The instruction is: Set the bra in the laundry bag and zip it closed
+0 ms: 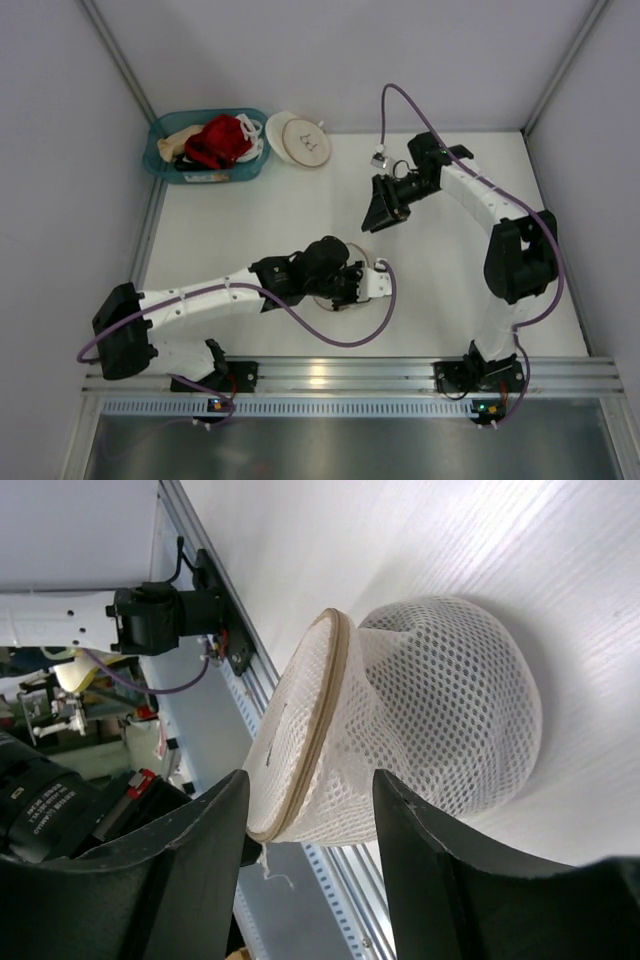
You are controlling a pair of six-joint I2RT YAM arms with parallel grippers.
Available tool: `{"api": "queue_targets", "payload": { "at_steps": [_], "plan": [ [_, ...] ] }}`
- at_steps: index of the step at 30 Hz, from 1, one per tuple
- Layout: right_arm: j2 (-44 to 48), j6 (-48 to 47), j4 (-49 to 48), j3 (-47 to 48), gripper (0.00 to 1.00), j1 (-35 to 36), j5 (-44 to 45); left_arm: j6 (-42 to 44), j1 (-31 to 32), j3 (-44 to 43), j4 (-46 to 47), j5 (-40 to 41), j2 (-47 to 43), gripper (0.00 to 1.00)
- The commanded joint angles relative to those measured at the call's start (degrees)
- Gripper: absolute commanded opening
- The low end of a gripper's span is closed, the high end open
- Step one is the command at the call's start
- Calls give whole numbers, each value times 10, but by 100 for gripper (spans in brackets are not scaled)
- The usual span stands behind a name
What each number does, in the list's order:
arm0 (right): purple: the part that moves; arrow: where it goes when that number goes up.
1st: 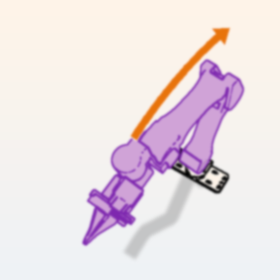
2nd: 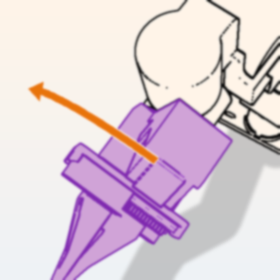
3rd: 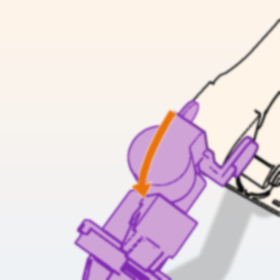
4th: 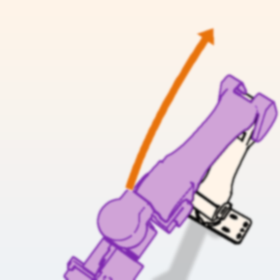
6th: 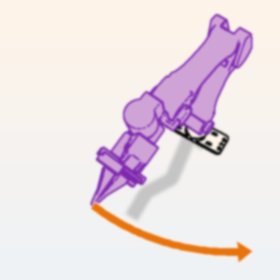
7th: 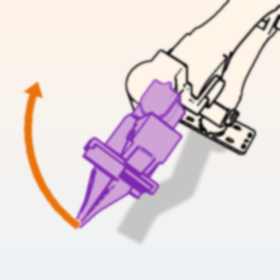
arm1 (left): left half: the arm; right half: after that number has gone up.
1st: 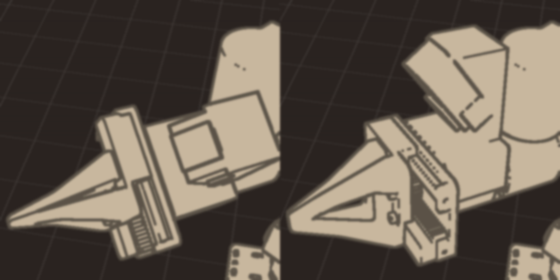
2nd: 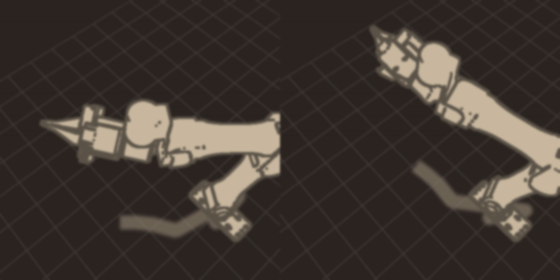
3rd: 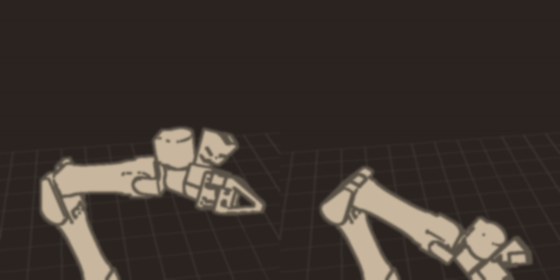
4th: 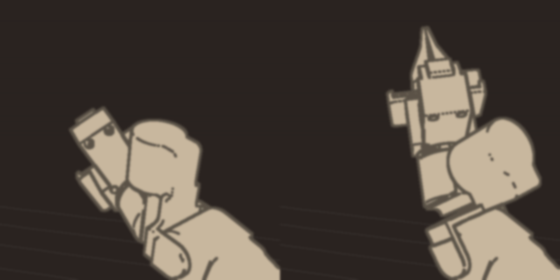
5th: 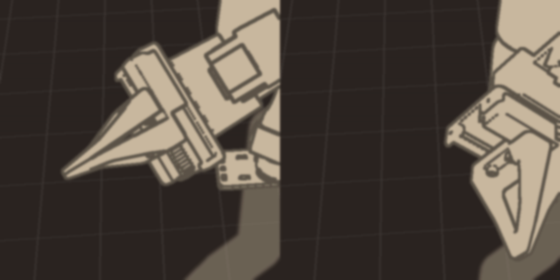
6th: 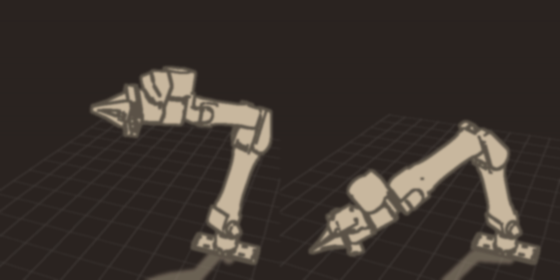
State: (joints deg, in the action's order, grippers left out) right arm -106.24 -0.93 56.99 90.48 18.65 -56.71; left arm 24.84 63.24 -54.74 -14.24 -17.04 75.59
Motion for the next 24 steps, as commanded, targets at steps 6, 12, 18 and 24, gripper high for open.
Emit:
{"api": "queue_targets", "payload": {
  "at_steps": [6,12,18,24],
  "plan": [
    [80,-75,67,-31,55,-57,17,2,0,-43,24,37,24,0],
    [108,-86,79,-114,56,-45,-12,42,0,-50,47,44,39,0],
    [80,-74,75,-110,56,-6,-44,67,0,-63,47,47,53,0],
    [50,-92,94,-108,52,38,-34,62,-2,-76,47,46,55,0]
  ]
}}
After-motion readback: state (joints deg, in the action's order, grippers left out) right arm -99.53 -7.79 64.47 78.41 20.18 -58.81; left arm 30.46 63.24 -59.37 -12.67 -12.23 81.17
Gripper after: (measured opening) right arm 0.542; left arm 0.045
